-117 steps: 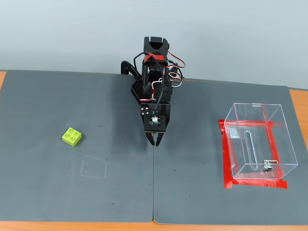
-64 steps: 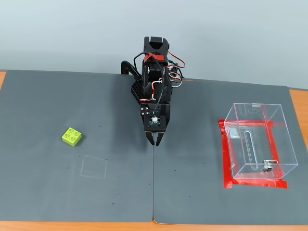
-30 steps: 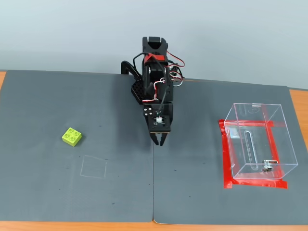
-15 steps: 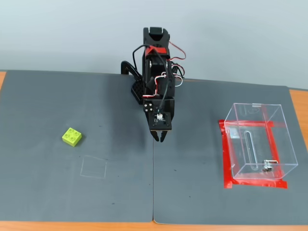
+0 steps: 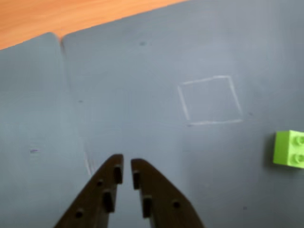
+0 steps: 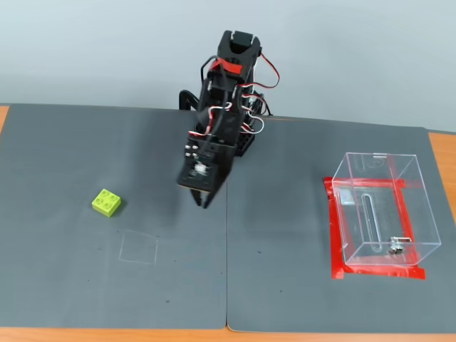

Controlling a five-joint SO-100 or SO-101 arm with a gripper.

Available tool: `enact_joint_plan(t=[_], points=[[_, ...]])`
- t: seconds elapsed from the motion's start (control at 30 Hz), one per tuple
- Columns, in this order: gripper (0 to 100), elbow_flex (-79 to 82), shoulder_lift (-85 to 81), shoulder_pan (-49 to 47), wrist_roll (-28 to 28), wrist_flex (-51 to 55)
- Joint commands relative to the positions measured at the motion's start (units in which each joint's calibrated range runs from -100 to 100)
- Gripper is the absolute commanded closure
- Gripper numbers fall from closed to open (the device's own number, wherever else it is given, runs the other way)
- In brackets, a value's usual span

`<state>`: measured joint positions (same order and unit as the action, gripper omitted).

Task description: Pick the green lego block and place it into the transparent box

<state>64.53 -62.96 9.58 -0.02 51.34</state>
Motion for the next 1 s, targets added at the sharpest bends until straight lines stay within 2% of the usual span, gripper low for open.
enact_joint_plan(t=[0.0,0.43,0.57,0.8,0.97], points=[[98,-2.7,2.0,6.0,-0.2,-0.2],[97,-7.8,17.7,29.6,-0.2,0.2],[97,-13.0,23.8,32.5,-0.9,0.1],[96,-23.6,34.1,34.2,-5.9,0.1],[84,-28.5,39.5,34.2,-10.6,-0.6]])
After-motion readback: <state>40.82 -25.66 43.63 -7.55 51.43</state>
